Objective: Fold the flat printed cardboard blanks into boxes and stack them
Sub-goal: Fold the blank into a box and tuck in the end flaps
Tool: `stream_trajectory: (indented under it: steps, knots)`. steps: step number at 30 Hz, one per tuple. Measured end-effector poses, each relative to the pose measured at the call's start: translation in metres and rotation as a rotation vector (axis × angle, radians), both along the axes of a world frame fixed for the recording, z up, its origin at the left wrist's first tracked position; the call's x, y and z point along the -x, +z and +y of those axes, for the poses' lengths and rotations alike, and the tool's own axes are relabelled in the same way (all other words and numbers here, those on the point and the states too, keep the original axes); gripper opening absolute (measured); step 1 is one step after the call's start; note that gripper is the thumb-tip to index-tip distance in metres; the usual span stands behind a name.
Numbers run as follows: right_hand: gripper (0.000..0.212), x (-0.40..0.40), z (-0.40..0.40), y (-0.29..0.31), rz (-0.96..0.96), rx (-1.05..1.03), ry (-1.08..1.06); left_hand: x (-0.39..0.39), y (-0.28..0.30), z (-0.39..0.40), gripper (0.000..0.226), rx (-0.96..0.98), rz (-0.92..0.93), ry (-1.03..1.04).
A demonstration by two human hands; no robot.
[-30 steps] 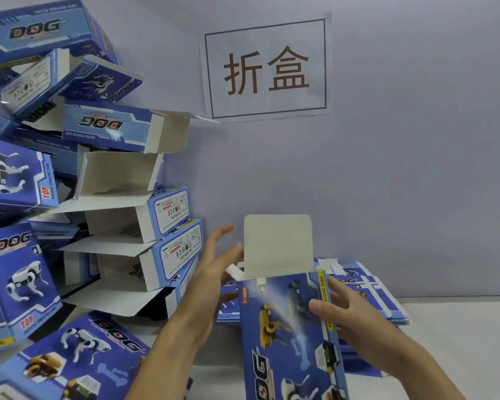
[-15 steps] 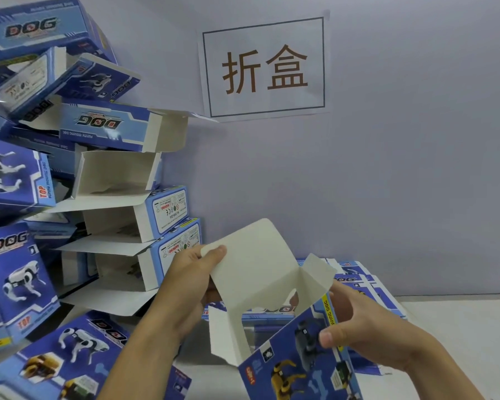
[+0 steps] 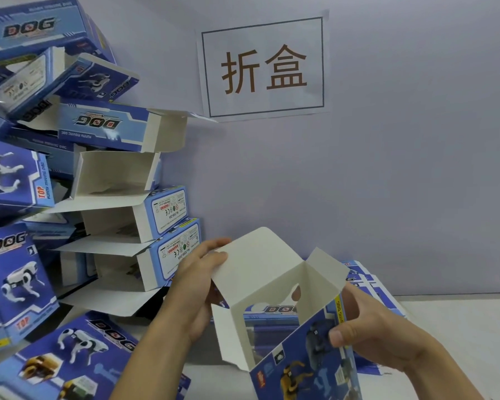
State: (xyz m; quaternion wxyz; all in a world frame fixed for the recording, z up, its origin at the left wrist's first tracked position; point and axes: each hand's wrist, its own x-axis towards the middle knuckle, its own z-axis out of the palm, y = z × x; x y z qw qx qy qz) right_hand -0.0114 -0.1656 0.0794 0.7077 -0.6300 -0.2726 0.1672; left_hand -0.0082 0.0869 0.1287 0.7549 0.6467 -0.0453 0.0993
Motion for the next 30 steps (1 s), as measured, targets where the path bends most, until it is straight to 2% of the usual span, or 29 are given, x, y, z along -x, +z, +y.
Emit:
stream_trajectory:
  steps: [4,7,10,11,12,13,14,15,17,18,20,25,27,30]
  knots:
    - [0.099,0.003,-0.003,0.002,-0.007,0.067,-0.011,-0.001,0.004,0.010,0.010,-0.173,-0.099,0.107]
    - [0.099,0.004,-0.004,0.009,-0.070,0.139,-0.044,-0.001,0.007,0.019,0.007,-0.325,-0.144,0.132]
    - [0.091,0.008,0.002,0.015,-0.109,0.145,-0.069,-0.001,0.007,0.015,0.012,-0.234,-0.089,0.125]
    - [0.084,0.010,0.007,0.016,-0.049,0.115,-0.075,-0.001,0.006,0.013,0.011,-0.171,-0.062,0.099]
    - [0.068,0.008,0.008,0.013,0.026,0.080,-0.086,0.000,0.005,0.010,0.009,-0.119,-0.033,0.071]
    - [0.045,0.006,0.008,0.014,0.270,-0.092,-0.155,0.001,0.005,0.008,0.009,-0.092,-0.007,0.043]
    - [0.028,0.008,0.006,0.014,0.406,-0.181,-0.223,0.003,0.006,0.007,0.009,-0.087,0.010,0.013]
    - [0.027,0.007,0.005,0.010,0.369,-0.169,-0.225,0.006,0.007,0.006,0.009,-0.086,0.020,-0.018]
    - [0.064,0.004,0.005,0.018,0.148,-0.114,-0.174,0.011,0.010,0.004,0.010,-0.067,0.025,-0.099]
    - [0.073,0.005,0.003,0.019,0.101,-0.191,-0.219,0.014,0.012,0.002,0.011,-0.064,0.020,-0.138]
    - [0.065,0.004,0.000,0.025,0.074,-0.305,-0.338,0.019,0.017,-0.005,0.013,-0.094,-0.004,-0.197]
    - [0.029,0.027,0.003,0.065,-0.114,-0.193,-0.463,0.028,0.024,-0.024,0.017,-0.105,-0.079,-0.276]
    - [0.025,0.037,0.002,0.072,-0.176,-0.149,-0.482,0.030,0.025,-0.028,0.016,-0.077,-0.117,-0.273]
    - [0.031,0.041,0.002,0.075,-0.188,-0.121,-0.507,0.031,0.025,-0.029,0.017,-0.040,-0.163,-0.272]
